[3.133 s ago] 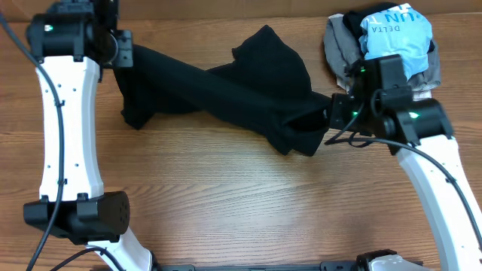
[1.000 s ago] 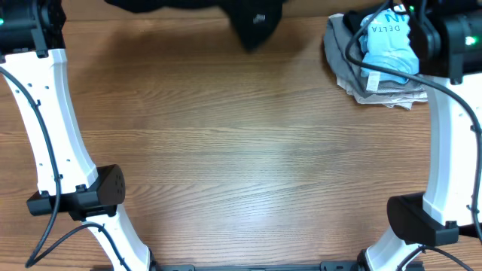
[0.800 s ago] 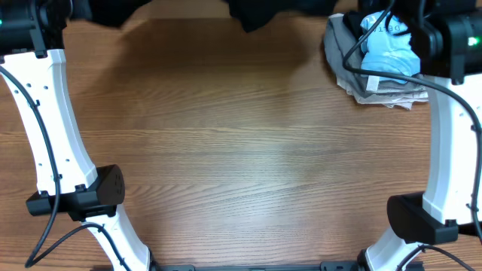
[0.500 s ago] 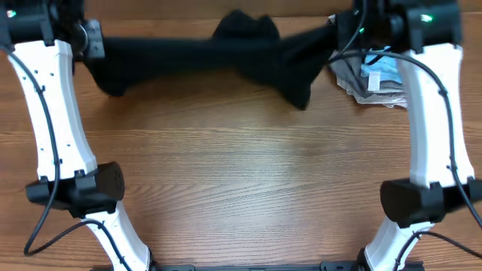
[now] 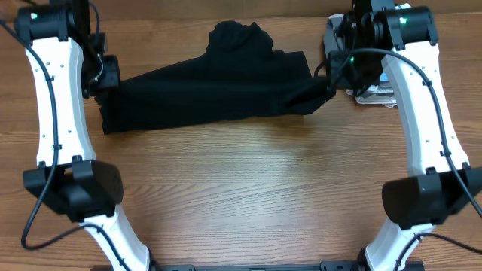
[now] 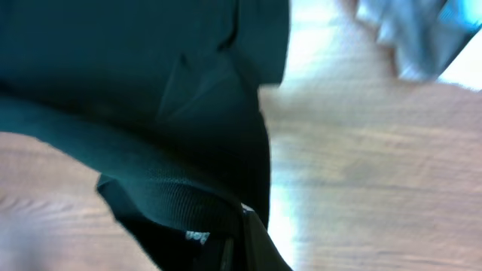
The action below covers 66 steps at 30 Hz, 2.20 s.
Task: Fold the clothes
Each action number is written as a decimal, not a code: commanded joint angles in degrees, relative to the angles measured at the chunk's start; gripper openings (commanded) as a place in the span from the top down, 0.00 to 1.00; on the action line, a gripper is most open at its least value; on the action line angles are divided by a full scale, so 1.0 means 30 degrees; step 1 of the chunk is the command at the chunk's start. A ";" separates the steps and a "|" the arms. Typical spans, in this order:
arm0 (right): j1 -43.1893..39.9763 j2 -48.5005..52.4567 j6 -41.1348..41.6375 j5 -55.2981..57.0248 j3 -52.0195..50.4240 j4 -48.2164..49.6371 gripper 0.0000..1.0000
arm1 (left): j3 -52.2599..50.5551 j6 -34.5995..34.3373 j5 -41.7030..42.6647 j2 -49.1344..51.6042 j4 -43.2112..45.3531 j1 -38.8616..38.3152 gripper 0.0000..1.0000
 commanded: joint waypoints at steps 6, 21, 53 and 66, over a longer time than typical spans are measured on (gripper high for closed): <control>0.0270 -0.5610 0.0299 -0.2674 -0.7512 0.2229 0.96 | -0.7235 -0.1902 0.0117 -0.5938 0.1668 0.0262 0.96; 0.0379 -0.8429 0.0736 -0.3104 -1.5817 0.3701 0.96 | -2.0691 -0.6142 0.0109 -1.2029 0.6120 0.0299 0.96; 0.0386 -0.6747 0.0197 -0.4459 -1.6021 1.1322 0.96 | -2.5456 -0.9508 0.0051 -1.4906 1.1234 0.1049 0.96; 0.0401 -0.4095 0.0051 -0.4452 -1.5992 1.8170 0.96 | -2.7052 -1.0943 -0.2339 -1.3019 1.6079 0.1778 0.96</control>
